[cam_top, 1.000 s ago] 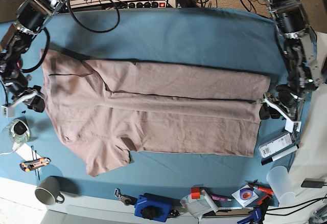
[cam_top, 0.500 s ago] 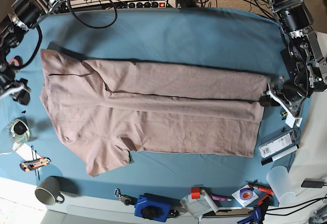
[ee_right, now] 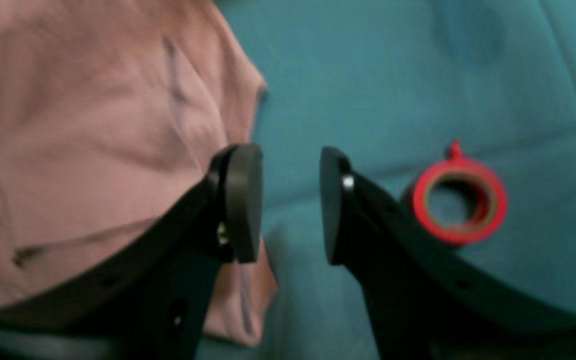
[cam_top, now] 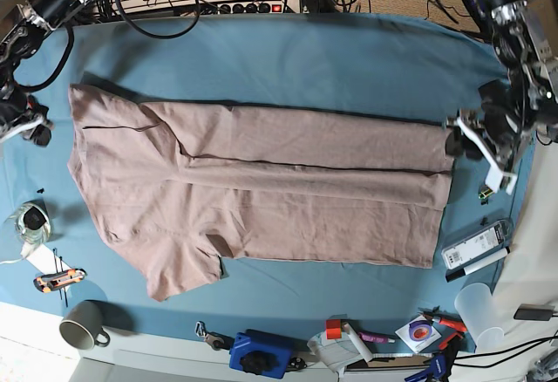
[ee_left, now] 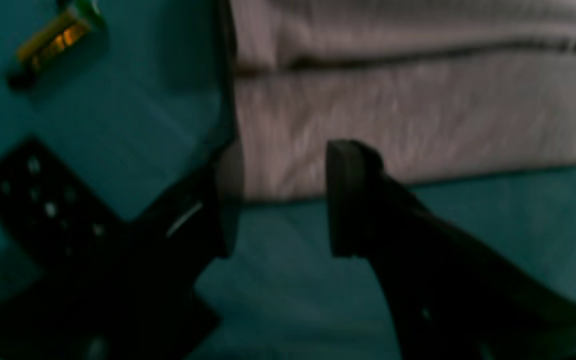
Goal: Fold the T-shirt properly
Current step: 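Lower the folded edge and open both grippers, then grasp the folded shoulder edge again with both grippers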
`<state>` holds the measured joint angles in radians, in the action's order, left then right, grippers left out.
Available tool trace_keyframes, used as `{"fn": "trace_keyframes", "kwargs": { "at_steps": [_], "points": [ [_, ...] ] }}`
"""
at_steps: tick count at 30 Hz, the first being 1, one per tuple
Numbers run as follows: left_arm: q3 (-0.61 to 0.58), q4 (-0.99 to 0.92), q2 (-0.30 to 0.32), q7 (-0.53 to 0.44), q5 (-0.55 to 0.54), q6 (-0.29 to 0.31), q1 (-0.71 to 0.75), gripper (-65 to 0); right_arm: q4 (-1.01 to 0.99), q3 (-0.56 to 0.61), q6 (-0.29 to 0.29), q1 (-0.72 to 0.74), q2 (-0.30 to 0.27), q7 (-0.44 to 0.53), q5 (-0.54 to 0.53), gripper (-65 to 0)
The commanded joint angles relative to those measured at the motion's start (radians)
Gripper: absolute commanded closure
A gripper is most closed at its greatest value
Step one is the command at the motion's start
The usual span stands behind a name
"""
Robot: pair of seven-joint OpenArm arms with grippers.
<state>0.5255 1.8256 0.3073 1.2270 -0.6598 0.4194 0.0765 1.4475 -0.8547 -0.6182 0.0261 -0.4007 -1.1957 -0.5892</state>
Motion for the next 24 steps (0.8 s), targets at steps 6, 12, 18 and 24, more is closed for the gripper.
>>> {"fn": "trace_keyframes", "kwargs": {
  "at_steps": [6,12,18,24],
  "points": [
    [0.135,0.133,0.014,-0.035,-0.041,0.000,0.111,-27.5,0.016,-0.004,0.006,-0.077,0.010,0.049,-0.023,-19.9],
    [0.272,0.178,0.014,-0.057,-0.087,0.002,0.183,-27.5,0.016,-0.004,0.006,-0.116,0.072,0.050,-0.021,-19.9],
    [0.310,0.178,0.014,-0.061,-0.094,0.002,0.190,-27.5,-0.026,-0.001,0.006,-0.123,0.111,0.058,-0.025,-19.9],
    [0.308,0.177,0.014,-0.114,-0.093,0.002,0.190,-27.5,-0.170,0.048,0.005,-0.123,0.109,0.008,-0.113,-19.9]
  ]
}}
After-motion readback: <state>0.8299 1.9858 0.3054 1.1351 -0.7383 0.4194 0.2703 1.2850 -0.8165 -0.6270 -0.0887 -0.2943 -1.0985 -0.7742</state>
